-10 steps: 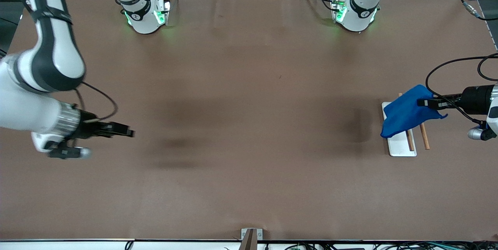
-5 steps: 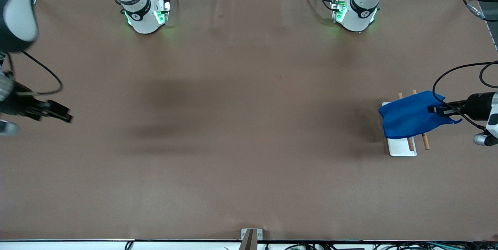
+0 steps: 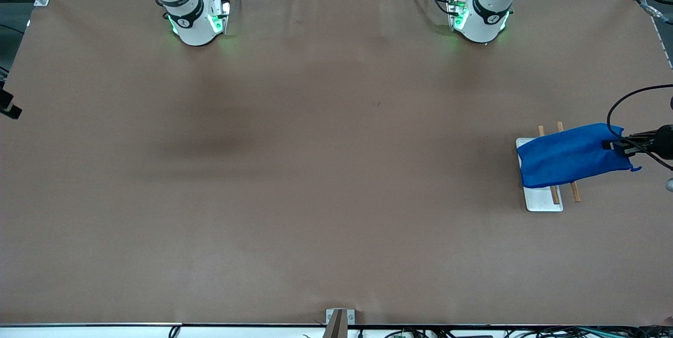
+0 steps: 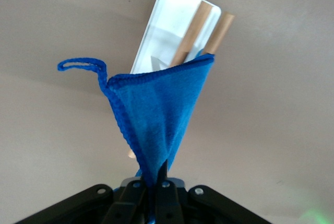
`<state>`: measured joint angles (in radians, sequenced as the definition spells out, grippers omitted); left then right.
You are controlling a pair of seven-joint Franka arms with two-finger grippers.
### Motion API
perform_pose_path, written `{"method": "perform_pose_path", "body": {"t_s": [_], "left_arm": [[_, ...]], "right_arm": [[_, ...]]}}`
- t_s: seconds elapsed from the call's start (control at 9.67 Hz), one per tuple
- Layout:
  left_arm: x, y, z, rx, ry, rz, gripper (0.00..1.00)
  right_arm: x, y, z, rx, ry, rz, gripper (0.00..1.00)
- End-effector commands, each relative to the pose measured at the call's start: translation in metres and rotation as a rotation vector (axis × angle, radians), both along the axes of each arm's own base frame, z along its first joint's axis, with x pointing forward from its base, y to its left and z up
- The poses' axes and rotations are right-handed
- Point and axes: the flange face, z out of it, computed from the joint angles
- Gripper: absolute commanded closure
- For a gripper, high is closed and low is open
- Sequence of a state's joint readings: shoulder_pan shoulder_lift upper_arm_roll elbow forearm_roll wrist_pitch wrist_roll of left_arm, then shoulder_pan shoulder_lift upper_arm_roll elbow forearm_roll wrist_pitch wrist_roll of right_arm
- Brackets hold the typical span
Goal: Right arm passes towel to left arm to hang
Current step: 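Drape the towel across the dowels and open the left gripper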
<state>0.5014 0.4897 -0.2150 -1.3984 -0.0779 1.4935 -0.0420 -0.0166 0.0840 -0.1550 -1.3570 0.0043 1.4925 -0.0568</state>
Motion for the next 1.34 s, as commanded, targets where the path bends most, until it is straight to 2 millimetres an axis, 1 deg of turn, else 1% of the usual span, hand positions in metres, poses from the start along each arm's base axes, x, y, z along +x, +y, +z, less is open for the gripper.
{"method": "perform_pose_path", "body": {"t_s": [0.0, 0.1, 0.21, 0.31, 0.41, 0.52, 0.62, 0.72, 0.93, 1.03, 1.14, 1.24], "left_arm": [[0.000, 0.026, -0.034, -0.011, -0.003, -0.026, 0.99], [0.000, 0.032, -0.042, -0.010, -0.005, -0.033, 0.99], [-0.005, 0.049, -0.053, -0.027, -0.012, -0.043, 0.99], [-0.006, 0.059, -0.063, -0.048, -0.030, -0.076, 0.99], [-0.008, 0.067, -0.072, -0.055, -0.032, -0.075, 0.99], [-0.009, 0.071, -0.076, -0.056, -0.028, -0.071, 0.99], [-0.010, 0.072, -0.080, -0.058, -0.024, -0.078, 0.99], [-0.012, 0.077, -0.082, -0.065, -0.029, -0.090, 0.99], [-0.009, 0.083, -0.087, -0.050, -0.060, -0.115, 0.99], [-0.010, 0.087, -0.090, -0.051, -0.060, -0.129, 0.99], [-0.009, 0.088, -0.090, -0.049, -0.066, -0.130, 0.99], [-0.008, 0.088, -0.091, -0.043, -0.077, -0.128, 0.99]], "right_arm": [[-0.016, 0.001, 0.013, -0.009, 0.012, 0.000, 0.00], [-0.021, 0.000, 0.007, -0.007, 0.026, -0.001, 0.00], [-0.024, -0.004, 0.001, -0.001, 0.038, -0.010, 0.00], [-0.024, -0.012, -0.004, 0.001, 0.040, -0.023, 0.00], [-0.019, -0.015, -0.023, -0.006, 0.045, -0.025, 0.00], [-0.021, -0.025, -0.032, -0.002, 0.043, -0.044, 0.00], [-0.027, -0.017, -0.024, 0.002, 0.042, -0.070, 0.00], [-0.032, -0.010, -0.022, 0.004, 0.040, -0.078, 0.00], [-0.036, -0.006, -0.016, 0.005, 0.044, -0.078, 0.00], [-0.035, 0.004, -0.002, -0.011, 0.026, -0.054, 0.00], [-0.036, 0.006, 0.002, -0.015, 0.031, -0.050, 0.00], [-0.035, 0.005, -0.004, -0.012, 0.040, -0.051, 0.00]]}}
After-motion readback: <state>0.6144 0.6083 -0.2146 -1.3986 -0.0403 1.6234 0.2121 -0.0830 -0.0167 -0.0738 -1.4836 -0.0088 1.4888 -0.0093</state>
